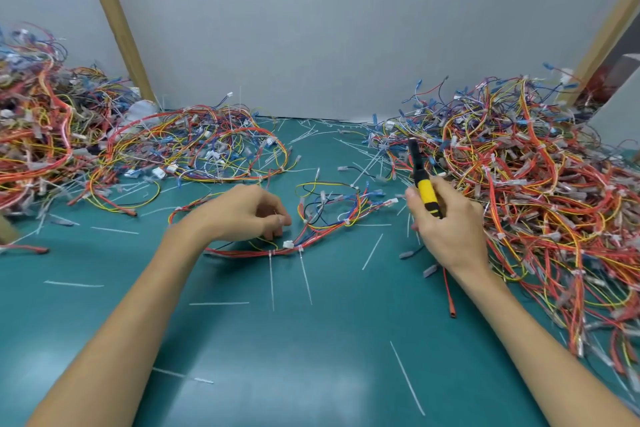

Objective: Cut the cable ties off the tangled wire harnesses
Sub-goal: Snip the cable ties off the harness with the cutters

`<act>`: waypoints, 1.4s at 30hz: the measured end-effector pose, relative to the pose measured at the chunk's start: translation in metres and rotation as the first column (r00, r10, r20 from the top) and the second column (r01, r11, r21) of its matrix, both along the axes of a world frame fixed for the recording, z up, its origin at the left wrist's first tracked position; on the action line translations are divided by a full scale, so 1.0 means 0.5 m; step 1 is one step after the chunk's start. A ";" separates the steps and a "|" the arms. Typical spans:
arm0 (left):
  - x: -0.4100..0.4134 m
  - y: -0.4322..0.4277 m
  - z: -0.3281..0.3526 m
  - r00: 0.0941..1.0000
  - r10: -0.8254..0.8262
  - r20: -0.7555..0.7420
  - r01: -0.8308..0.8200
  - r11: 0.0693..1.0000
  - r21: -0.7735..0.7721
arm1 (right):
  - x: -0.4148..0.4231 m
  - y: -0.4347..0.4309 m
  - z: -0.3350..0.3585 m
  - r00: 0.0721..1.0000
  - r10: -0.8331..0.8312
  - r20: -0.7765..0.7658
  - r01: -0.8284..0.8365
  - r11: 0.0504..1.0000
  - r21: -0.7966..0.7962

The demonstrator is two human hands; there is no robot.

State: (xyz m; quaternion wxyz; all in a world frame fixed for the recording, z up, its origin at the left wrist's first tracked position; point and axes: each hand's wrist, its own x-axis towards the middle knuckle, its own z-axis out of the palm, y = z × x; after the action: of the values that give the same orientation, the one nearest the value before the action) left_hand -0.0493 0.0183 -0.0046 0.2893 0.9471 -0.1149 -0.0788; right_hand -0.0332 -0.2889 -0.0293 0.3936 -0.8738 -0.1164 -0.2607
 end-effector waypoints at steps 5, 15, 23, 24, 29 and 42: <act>0.006 -0.031 -0.023 0.997 0.079 -0.010 -0.079 0.985 -0.153 | -0.013 0.013 0.010 0.942 0.267 -0.202 -0.197 0.930 0.312; -0.009 -0.132 -0.051 0.979 0.115 -0.166 -0.196 0.737 -0.647 | -0.041 0.057 0.015 0.603 0.656 -0.453 -0.254 0.697 0.670; -0.023 -0.195 -0.077 0.917 0.236 0.321 -0.082 0.900 -0.428 | -0.051 0.071 0.011 0.525 0.726 -0.446 -0.227 0.623 0.748; -0.024 -0.196 -0.078 0.916 0.232 0.328 -0.067 0.893 -0.444 | -0.050 0.071 0.010 0.513 0.721 -0.465 -0.212 0.631 0.746; -0.022 -0.187 -0.075 0.935 0.296 0.197 -0.107 0.762 -0.639 | -0.045 0.068 0.013 0.502 0.684 -0.529 -0.186 0.683 0.707; -0.012 -0.192 -0.077 0.929 0.353 -0.115 -0.248 0.358 -0.900 | -0.047 0.086 0.015 0.610 0.491 -0.622 -0.088 0.822 0.562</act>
State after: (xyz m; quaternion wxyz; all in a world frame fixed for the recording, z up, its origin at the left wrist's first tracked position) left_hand -0.0552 -0.0775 -0.0431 0.7548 0.6485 0.0219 0.0962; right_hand -0.0569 -0.2457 -0.0220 0.6461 -0.7439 -0.0219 0.1694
